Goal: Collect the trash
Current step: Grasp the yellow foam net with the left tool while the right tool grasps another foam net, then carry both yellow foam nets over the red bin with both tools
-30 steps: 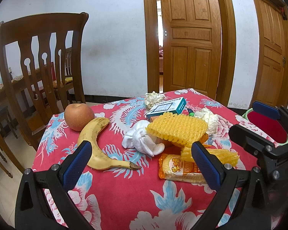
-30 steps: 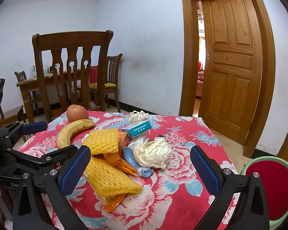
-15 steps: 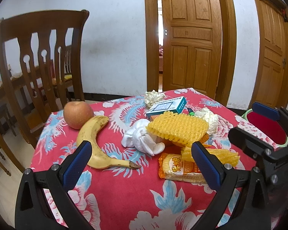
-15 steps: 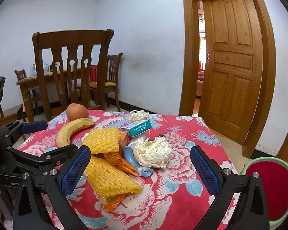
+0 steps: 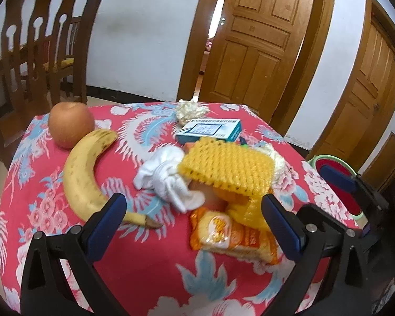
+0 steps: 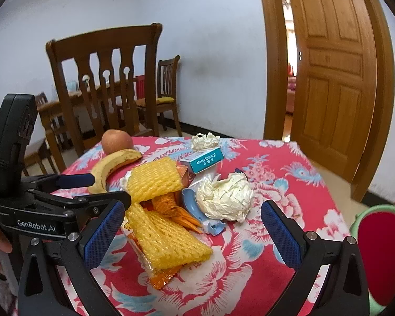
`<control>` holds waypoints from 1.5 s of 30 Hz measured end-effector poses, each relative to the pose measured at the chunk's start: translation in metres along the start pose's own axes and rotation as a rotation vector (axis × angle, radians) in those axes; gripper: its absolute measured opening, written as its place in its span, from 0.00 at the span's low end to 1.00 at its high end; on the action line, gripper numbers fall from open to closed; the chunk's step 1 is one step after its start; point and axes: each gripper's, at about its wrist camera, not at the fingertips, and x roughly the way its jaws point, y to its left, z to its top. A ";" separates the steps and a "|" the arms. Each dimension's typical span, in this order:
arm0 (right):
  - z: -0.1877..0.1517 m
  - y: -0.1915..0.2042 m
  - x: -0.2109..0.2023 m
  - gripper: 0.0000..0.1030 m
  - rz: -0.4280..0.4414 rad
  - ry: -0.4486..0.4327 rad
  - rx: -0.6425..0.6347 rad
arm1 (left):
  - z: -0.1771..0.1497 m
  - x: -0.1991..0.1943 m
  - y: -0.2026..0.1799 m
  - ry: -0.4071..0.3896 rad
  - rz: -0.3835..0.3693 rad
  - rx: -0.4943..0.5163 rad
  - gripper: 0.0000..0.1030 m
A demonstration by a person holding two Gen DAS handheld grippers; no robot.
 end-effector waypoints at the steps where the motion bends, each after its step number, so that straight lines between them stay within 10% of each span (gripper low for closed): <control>1: 0.000 -0.004 0.000 1.00 0.009 0.004 0.019 | 0.003 0.001 -0.001 0.004 -0.005 0.000 0.97; 18: -0.010 -0.061 -0.011 1.00 0.040 0.046 0.237 | 0.034 0.047 -0.034 0.052 0.011 0.058 0.96; 21: -0.013 -0.074 -0.013 1.00 0.065 0.045 0.294 | 0.037 0.045 -0.035 0.035 -0.012 0.037 0.75; 24: -0.016 -0.085 -0.014 1.00 0.085 0.052 0.345 | 0.038 0.040 -0.036 0.025 -0.006 0.023 0.30; 27: -0.018 -0.088 -0.015 1.00 0.125 0.059 0.365 | 0.040 0.034 -0.031 0.014 -0.002 -0.014 0.15; 42: -0.010 -0.052 0.017 0.99 0.327 0.113 0.326 | 0.021 0.007 -0.038 0.026 -0.073 -0.011 0.10; 45: -0.009 -0.043 0.022 0.86 0.354 0.137 0.301 | 0.017 0.007 -0.036 0.030 -0.076 -0.025 0.09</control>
